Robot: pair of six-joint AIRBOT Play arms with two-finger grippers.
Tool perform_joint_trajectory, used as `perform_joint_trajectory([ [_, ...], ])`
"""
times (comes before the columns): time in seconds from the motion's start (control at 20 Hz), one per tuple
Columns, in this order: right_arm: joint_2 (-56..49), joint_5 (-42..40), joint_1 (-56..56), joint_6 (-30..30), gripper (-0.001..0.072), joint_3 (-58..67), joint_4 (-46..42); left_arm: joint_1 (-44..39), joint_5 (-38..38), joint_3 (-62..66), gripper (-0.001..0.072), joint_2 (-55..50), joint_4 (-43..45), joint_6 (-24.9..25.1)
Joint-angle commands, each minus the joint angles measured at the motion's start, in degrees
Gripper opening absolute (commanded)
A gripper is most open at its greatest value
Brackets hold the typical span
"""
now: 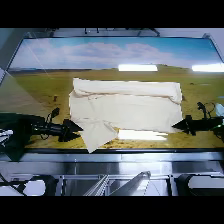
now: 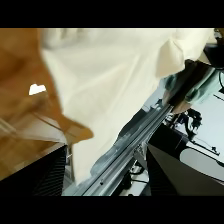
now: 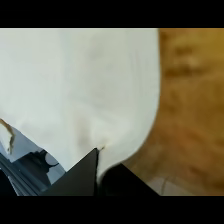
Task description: Fold the shirts.
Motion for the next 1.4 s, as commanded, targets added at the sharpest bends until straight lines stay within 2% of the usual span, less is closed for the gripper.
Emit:
perform_joint_trajectory([
  [0.0, -0.04, -3.32, 0.02, -0.15, 0.002, 0.0, 0.63, -3.61, -9.94, -0.02, 0.05, 0.0, -3.15, -0.48],
  [0.25, 0.02, -3.3, 0.02, -0.2, 0.002, 0.0, 1.66, -8.7, -10.86, 4.04, 0.0498, 0.0, -5.44, -0.15],
  [0.3, 0.04, -3.23, 0.02, -0.15, 0.002, 0.02, 1.68, -10.01, -10.34, 5.14, 0.0415, 0.0, -5.16, -0.15],
  [0.35, 0.04, -3.06, 0.02, -0.15, 0.002, 0.0, 1.66, -11.04, -9.79, 5.97, 0.0275, -0.02, -5.14, -0.11],
  [0.45, 0.04, -2.25, 0.02, -0.17, 0.002, 0.02, 1.66, -12.37, -8.41, 7.32, 0.0244, 0.0, -5.27, -0.17],
  [0.5, 0.07, -1.9, 0.02, -0.15, 0.002, 0.02, 1.7, -12.55, -7.06, 7.91, 0.0058, -0.02, -5.18, -0.13],
  [0.55, 0.07, -1.25, 0.02, -0.15, 0.0019, 0.02, 1.7, -12.52, -5.6, 8.46, 0.0016, 0.0, -5.2, -0.13],
  [0.7, 0.39, 3.65, -0.24, 0.09, 0.0019, 0.55, 1.66, -11.65, 0.76, 9.51, 0.0017, 0.0, -5.35, -0.15],
  [0.9, 3.3, 12.37, -3.54, 2.38, 0.0019, 1.57, 1.25, -9.14, 13.09, 9.22, 0.0017, 1.36, -5.22, -0.52],
  [1.0, 4.52, 13.11, -6.14, 5.64, 0.0019, 1.57, -1.6, -7.65, 12.31, 5.84, 0.0017, 4.68, -5.18, -2.03],
  [1.1, 4.83, 13.92, -7.34, 6.38, 0.0019, 1.55, -3.72, -6.25, 12.02, 2.54, 0.0017, 7.58, -5.18, -2.01],
  [1.2, 4.85, 15.17, -7.32, 5.99, 0.0019, 1.55, -0.98, -4.85, 12.22, 0.87, 0.0017, 9.75, -5.25, -1.92],
  [1.35, 4.9, 20.85, -7.39, 2.43, 0.0019, 1.62, 8.48, -2.56, 15.06, 1.86, 0.0017, 12.83, -5.42, -1.95],
])
